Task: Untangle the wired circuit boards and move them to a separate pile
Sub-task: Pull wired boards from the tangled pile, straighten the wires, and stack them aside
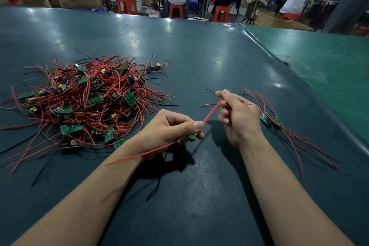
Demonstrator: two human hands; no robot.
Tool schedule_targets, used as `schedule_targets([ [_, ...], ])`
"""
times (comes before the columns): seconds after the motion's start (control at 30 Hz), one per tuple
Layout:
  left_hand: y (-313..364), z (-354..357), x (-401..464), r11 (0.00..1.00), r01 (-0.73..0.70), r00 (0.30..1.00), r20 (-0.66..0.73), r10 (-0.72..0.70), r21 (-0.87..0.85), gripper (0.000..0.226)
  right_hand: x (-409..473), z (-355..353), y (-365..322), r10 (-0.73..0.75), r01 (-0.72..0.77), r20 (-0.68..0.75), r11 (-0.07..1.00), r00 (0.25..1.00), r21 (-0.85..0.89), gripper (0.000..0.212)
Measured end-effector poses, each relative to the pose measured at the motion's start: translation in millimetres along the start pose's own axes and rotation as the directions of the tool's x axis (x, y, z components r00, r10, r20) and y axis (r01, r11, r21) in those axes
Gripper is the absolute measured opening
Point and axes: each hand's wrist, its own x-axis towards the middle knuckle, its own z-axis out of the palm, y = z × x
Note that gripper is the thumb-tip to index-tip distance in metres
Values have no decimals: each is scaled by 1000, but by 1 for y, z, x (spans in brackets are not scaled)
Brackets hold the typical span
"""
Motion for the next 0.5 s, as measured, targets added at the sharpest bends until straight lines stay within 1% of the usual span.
schedule_targets([
  [0.07, 0, 1, 1, 997, -41, 998, -46, 38, -64, 23, 2, 1, -1, 2, 8, -115, 996, 993, 84, 21],
  [0.1, -1, 1, 2, 989, -60, 993, -104, 46, -136, 21, 1, 1, -1, 27, -10, -141, 993, 990, 114, 23],
  [0.13, -1, 1, 5, 975, -77, 983, -177, 39, -211, 21, -1, 2, -1, 63, -49, -132, 993, 989, 109, 25],
  [0.17, -2, 0, 8, 963, -98, 966, -255, 33, -249, 22, -5, 4, 0, 110, -106, -69, 993, 992, 57, 30],
  [0.2, -2, -1, 10, 963, -120, 946, -323, 36, -243, 24, -10, 7, 2, 170, -167, 49, 985, 984, -44, 38],
  [0.23, -3, -1, 12, 969, -132, 929, -368, 47, -210, 25, -16, 10, 4, 236, -206, 194, 965, 952, -164, 45],
  [0.27, -3, -1, 13, 975, -134, 919, -391, 55, -178, 25, -23, 13, 6, 295, -212, 326, 940, 898, -266, 47],
  [0.3, -3, 0, 12, 980, -130, 917, -394, 60, -153, 26, -27, 14, 8, 328, -190, 422, 922, 845, -336, 44],
  [0.33, -2, 1, 12, 983, -126, 925, -375, 68, -132, 30, -30, 14, 8, 336, -155, 479, 913, 811, -378, 38],
  [0.37, -1, 1, 11, 986, -124, 937, -339, 79, -113, 38, -30, 13, 8, 337, -131, 500, 906, 797, -402, 31],
  [0.43, 0, 2, 9, 989, -102, 960, -271, 70, -108, 49, -30, 12, 6, 353, -137, 494, 897, 795, -421, 20],
  [0.5, 3, 1, 9, 985, -55, 971, -240, 14, -164, 49, -30, 11, 6, 363, -138, 506, 894, 782, -427, 18],
])
